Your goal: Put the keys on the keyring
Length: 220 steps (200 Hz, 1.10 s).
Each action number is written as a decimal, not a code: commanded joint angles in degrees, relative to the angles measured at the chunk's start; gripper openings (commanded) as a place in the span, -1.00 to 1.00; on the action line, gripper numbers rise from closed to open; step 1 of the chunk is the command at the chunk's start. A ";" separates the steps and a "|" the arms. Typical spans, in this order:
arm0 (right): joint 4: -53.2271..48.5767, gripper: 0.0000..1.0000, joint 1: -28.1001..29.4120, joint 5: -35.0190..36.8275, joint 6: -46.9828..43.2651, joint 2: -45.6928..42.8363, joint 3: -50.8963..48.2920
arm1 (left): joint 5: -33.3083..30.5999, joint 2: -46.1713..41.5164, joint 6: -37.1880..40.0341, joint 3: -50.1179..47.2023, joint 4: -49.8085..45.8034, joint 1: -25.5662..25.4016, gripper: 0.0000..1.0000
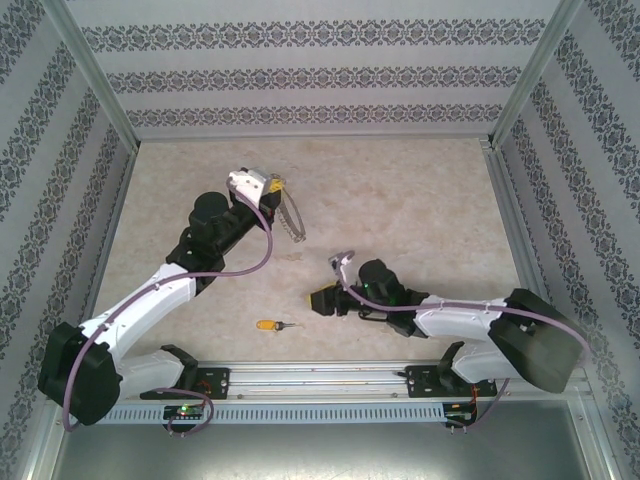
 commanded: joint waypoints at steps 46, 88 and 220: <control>-11.94 0.00 16.34 20.42 -4.37 8.86 9.87 | -1.46 -7.07 -7.71 -4.38 0.26 6.68 -1.00; -24.75 -0.06 22.77 29.42 -12.51 17.19 21.63 | -1.10 -9.74 -7.45 -3.96 -3.43 9.34 -1.00; -33.69 -0.14 28.16 35.12 -20.75 26.86 33.07 | 3.32 -6.03 -11.44 -4.35 -0.66 17.31 -1.00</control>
